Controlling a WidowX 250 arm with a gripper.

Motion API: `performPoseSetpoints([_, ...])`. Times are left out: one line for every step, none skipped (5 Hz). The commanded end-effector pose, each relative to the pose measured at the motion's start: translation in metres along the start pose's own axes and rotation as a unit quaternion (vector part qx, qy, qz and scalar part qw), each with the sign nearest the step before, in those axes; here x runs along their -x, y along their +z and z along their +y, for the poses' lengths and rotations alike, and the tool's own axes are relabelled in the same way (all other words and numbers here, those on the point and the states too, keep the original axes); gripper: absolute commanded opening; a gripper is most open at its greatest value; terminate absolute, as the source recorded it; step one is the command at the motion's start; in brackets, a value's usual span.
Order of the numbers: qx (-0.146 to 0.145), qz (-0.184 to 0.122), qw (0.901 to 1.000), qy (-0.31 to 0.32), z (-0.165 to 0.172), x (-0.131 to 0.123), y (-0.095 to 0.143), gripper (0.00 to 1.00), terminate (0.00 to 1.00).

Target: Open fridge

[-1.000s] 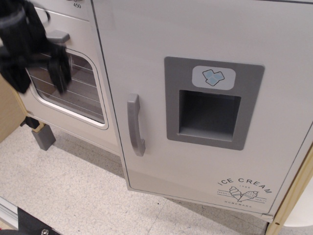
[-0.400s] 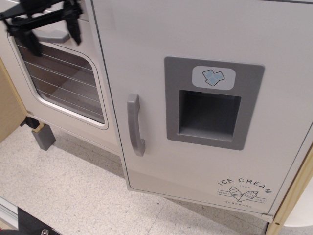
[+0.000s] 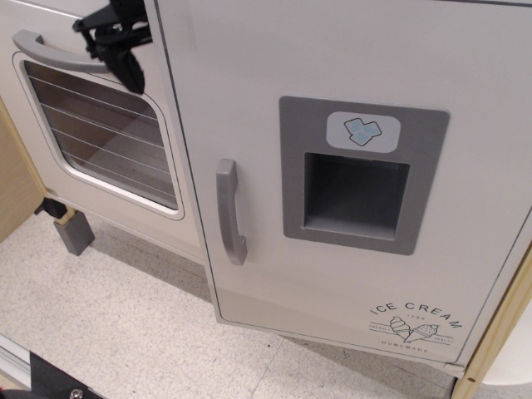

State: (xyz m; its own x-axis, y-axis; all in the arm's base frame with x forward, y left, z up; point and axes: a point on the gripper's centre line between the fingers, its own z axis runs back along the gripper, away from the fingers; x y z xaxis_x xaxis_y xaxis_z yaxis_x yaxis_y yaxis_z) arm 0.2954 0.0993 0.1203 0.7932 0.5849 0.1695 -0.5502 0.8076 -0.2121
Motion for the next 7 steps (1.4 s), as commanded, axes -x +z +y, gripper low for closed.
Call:
performPoseSetpoints([-0.031, 0.012, 0.9958, -0.085, -0.003, 0.037, 0.021, 1.00, 0.00])
performPoseSetpoints([-0.038, 0.029, 0.9917, -0.119, -0.005, 0.063, 0.026, 1.00, 0.00])
performPoseSetpoints([-0.035, 0.044, 0.9866, -0.153, -0.010, 0.093, 0.029, 1.00, 0.00])
performPoseSetpoints([-0.023, 0.072, 0.9828, -0.169, -0.019, 0.117, 0.026, 1.00, 0.00])
performPoseSetpoints([0.013, 0.112, 0.9751, -0.191, -0.031, 0.145, 0.027, 1.00, 0.00])
performPoseSetpoints([0.024, 0.126, 0.9676, -0.217, -0.035, 0.167, 0.027, 1.00, 0.00])
performPoseSetpoints([0.031, 0.126, 0.9602, -0.247, -0.039, 0.182, 0.032, 1.00, 0.00])
